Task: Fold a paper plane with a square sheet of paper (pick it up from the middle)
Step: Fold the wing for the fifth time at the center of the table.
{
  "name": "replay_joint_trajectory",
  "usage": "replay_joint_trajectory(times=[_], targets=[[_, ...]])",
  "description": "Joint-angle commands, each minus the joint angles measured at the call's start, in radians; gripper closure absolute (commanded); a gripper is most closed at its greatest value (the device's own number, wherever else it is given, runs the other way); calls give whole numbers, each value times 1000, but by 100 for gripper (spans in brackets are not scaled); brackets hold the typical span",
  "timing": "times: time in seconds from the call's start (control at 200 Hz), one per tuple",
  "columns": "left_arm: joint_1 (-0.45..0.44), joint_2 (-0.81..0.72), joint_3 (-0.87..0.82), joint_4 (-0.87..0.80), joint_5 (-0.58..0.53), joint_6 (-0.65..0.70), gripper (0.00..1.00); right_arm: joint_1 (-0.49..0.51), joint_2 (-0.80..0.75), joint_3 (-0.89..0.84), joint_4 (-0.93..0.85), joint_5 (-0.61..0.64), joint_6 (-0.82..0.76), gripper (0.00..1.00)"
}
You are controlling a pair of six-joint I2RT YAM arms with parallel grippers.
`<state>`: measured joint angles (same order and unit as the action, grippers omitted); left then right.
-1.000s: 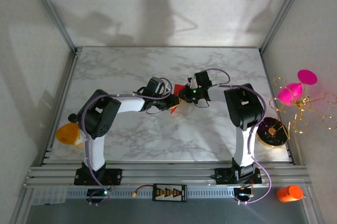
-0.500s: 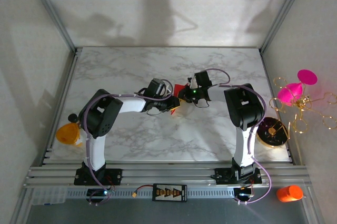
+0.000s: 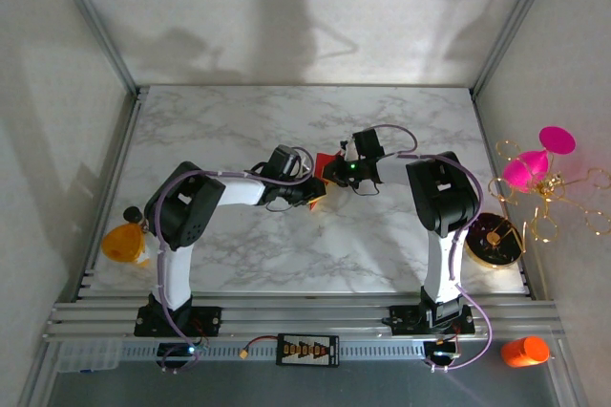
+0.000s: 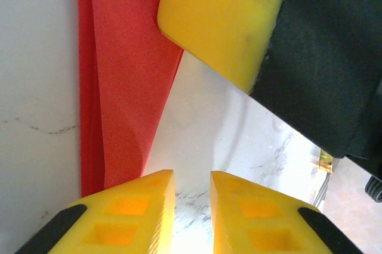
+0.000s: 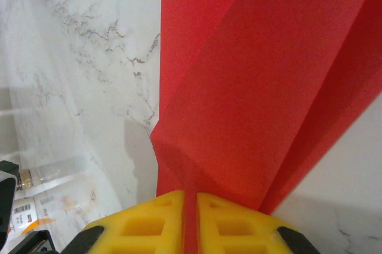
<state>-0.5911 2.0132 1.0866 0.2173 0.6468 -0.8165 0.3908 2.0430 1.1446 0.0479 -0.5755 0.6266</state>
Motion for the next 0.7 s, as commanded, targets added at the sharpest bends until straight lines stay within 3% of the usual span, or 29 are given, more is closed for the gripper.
replay_joint_trajectory(times=[0.0, 0.691], targets=[[-12, 22, -22, 8, -9, -16, 78, 10, 81, -25, -68, 100, -28, 85], [-4, 26, -101, 30, -33, -22, 80, 13, 101, -4, -126, 146, -37, 85]])
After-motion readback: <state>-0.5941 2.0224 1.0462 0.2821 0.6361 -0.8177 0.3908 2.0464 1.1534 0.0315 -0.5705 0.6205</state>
